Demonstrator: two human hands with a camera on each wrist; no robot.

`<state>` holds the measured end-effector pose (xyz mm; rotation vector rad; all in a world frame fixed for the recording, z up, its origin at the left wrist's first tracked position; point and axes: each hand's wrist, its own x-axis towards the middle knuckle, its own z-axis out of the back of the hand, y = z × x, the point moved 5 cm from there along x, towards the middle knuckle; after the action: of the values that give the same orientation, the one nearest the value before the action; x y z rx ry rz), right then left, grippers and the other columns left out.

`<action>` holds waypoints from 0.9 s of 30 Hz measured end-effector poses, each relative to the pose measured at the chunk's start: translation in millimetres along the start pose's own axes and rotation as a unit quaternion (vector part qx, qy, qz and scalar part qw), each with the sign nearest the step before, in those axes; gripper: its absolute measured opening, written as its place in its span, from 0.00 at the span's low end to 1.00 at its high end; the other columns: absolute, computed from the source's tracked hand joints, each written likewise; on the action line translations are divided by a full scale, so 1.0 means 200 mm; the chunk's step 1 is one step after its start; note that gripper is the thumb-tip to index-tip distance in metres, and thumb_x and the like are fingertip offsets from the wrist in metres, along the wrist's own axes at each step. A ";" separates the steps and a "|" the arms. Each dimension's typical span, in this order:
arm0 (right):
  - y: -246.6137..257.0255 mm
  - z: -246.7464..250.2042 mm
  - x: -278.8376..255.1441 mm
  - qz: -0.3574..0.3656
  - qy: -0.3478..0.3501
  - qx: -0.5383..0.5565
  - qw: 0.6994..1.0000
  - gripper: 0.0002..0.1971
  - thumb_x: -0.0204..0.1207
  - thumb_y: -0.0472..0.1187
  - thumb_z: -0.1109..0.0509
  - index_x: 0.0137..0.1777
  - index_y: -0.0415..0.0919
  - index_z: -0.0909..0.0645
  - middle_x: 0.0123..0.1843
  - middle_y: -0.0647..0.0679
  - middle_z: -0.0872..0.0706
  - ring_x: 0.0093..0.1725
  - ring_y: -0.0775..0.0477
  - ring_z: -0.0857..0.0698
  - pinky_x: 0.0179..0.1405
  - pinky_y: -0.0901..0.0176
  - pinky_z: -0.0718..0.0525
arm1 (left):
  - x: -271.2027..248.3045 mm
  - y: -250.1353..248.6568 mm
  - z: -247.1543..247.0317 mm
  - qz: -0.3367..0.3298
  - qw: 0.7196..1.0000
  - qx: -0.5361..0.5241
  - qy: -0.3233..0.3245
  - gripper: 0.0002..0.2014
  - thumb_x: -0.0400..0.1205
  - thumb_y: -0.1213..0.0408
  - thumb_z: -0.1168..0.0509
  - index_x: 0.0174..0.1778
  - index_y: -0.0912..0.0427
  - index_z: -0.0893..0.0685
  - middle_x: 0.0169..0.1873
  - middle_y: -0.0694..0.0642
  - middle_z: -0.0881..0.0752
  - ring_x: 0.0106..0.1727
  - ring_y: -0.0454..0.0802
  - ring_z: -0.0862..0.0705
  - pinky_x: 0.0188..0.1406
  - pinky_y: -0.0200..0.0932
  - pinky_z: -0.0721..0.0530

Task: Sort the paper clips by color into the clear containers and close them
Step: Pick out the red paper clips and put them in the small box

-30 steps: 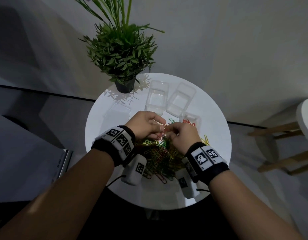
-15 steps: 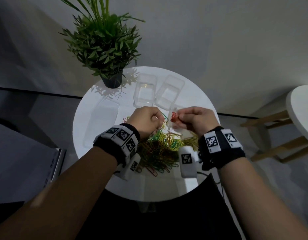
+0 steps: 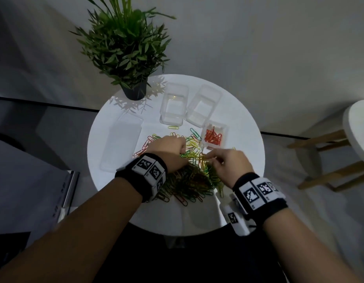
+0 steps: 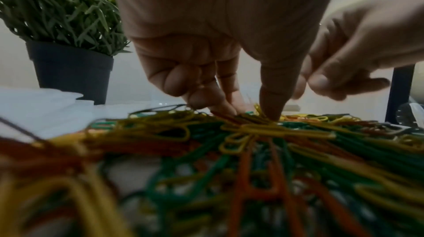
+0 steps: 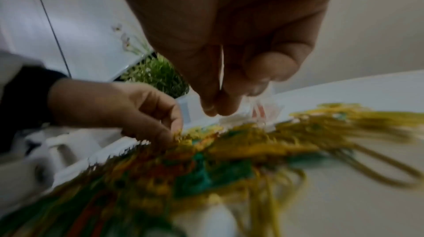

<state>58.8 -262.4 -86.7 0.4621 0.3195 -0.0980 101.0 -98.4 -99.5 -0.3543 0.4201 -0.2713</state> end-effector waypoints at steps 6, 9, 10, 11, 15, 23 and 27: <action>0.01 -0.02 -0.01 -0.011 0.017 -0.077 0.997 0.14 0.78 0.41 0.38 0.52 0.56 0.12 0.56 0.51 0.12 0.57 0.44 0.16 0.54 0.55 0.17 | -0.03 0.00 -0.01 -0.036 0.999 -0.025 -0.005 0.08 0.78 0.60 0.35 0.51 0.43 0.19 0.51 0.47 0.24 0.54 0.49 0.22 0.51 0.44 0.23; 0.02 0.00 0.02 -0.051 -0.027 -0.087 0.995 0.10 0.78 0.50 0.34 0.48 0.49 0.13 0.48 0.46 0.11 0.51 0.42 0.15 0.47 0.55 0.16 | -0.03 -0.02 -0.02 -0.039 0.999 -0.014 -0.014 0.10 0.81 0.55 0.37 0.57 0.42 0.17 0.55 0.48 0.23 0.60 0.49 0.23 0.56 0.46 0.24; 0.02 0.00 0.03 -0.065 -0.027 -0.095 0.993 0.12 0.76 0.54 0.32 0.47 0.47 0.14 0.46 0.46 0.12 0.50 0.42 0.15 0.45 0.56 0.17 | -0.03 -0.02 -0.02 -0.035 0.999 -0.010 -0.020 0.11 0.81 0.53 0.37 0.58 0.43 0.18 0.55 0.49 0.22 0.60 0.50 0.22 0.56 0.46 0.24; 0.02 -0.02 0.04 -0.079 -0.020 -0.105 0.991 0.15 0.74 0.58 0.30 0.46 0.46 0.14 0.46 0.46 0.12 0.49 0.42 0.15 0.44 0.56 0.19 | -0.03 -0.01 -0.01 -0.031 0.999 -0.009 -0.027 0.12 0.80 0.53 0.36 0.59 0.44 0.19 0.55 0.50 0.22 0.60 0.51 0.22 0.56 0.47 0.24; 0.04 -0.07 0.05 -0.094 -0.008 -0.111 0.989 0.16 0.72 0.56 0.27 0.48 0.43 0.15 0.47 0.44 0.12 0.49 0.42 0.14 0.45 0.56 0.18 | -0.02 0.04 0.01 -0.015 0.999 -0.011 -0.037 0.11 0.79 0.55 0.33 0.57 0.47 0.21 0.54 0.50 0.21 0.58 0.53 0.21 0.55 0.48 0.21; 0.03 -0.09 0.04 -0.068 -0.019 -0.045 0.996 0.06 0.75 0.43 0.35 0.42 0.45 0.16 0.43 0.46 0.13 0.47 0.42 0.15 0.43 0.57 0.17 | -0.02 0.07 0.01 -0.004 1.000 -0.009 -0.017 0.11 0.79 0.60 0.34 0.57 0.47 0.17 0.56 0.50 0.18 0.60 0.52 0.20 0.57 0.45 0.21; 0.01 -0.08 0.03 -0.031 -0.026 0.072 0.997 0.06 0.74 0.40 0.32 0.37 0.43 0.17 0.37 0.47 0.12 0.41 0.44 0.14 0.45 0.52 0.14 | -0.03 -0.02 0.03 -0.073 0.994 -0.075 -0.023 0.15 0.81 0.56 0.35 0.63 0.41 0.18 0.58 0.46 0.18 0.62 0.48 0.22 0.61 0.45 0.24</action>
<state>59.7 -253.6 -102.3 0.5912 0.2767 -0.1937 96.6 -98.9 -90.7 -0.5395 0.3707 -0.3748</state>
